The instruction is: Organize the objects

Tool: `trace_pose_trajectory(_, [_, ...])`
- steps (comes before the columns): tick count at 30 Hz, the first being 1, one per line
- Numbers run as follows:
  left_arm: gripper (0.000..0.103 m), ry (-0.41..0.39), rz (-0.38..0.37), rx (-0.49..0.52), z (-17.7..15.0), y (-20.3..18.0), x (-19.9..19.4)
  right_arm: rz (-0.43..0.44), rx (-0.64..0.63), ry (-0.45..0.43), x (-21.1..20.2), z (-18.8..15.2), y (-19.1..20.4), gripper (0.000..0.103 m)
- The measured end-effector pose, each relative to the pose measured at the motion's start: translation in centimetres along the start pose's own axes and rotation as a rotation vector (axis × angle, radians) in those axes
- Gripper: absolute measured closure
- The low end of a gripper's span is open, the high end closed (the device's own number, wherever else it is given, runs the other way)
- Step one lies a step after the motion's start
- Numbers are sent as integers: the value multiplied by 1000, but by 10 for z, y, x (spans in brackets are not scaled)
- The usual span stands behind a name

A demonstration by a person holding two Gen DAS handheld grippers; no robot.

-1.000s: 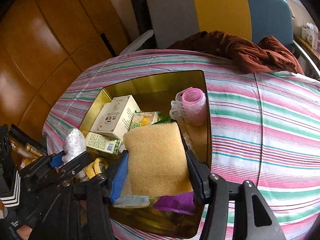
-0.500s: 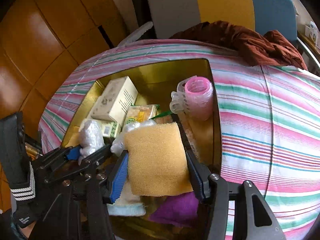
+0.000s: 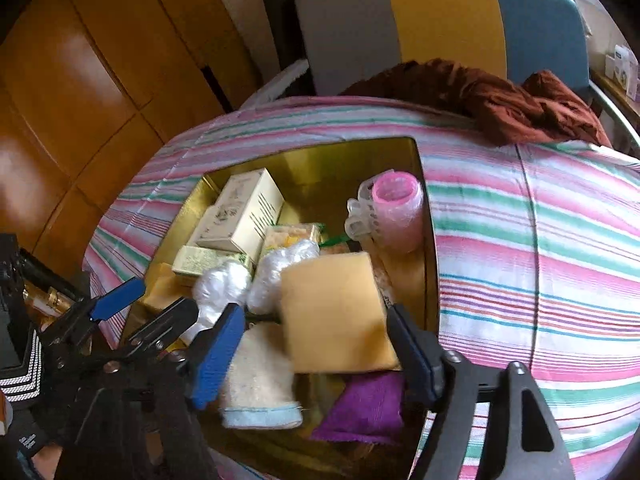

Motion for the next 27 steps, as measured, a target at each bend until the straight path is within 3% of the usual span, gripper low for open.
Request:
trace_pose_trajectory(10, [1,-72,3,-50,-1,18,-39,-48,-45,-73,-37,-5,17,26])
trace_pose_trajectory(17, [0,-144,65,-47,2,21,-77,-160,-134,-118,-46,-23,36,26])
trace_pose_trajectory(23, [0,-167,137,-42,-2,15,-95,-155,-156,-102,-42,-38,45,26])
trace_pose_trajectory(27, [0,-162,131,-18,-7,8,-101,-152,-154,-103,-44,-42,46,26])
Point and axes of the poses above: each gripper's, at about its wrist camera, not at the fingertips, and x roughly the way its jaws point, y to its left, z to its top, the point moved 5 cm from there along x, roughly the way its jaws point, and after that the axes turned 4 degrees about z, right-handed, at the moved point
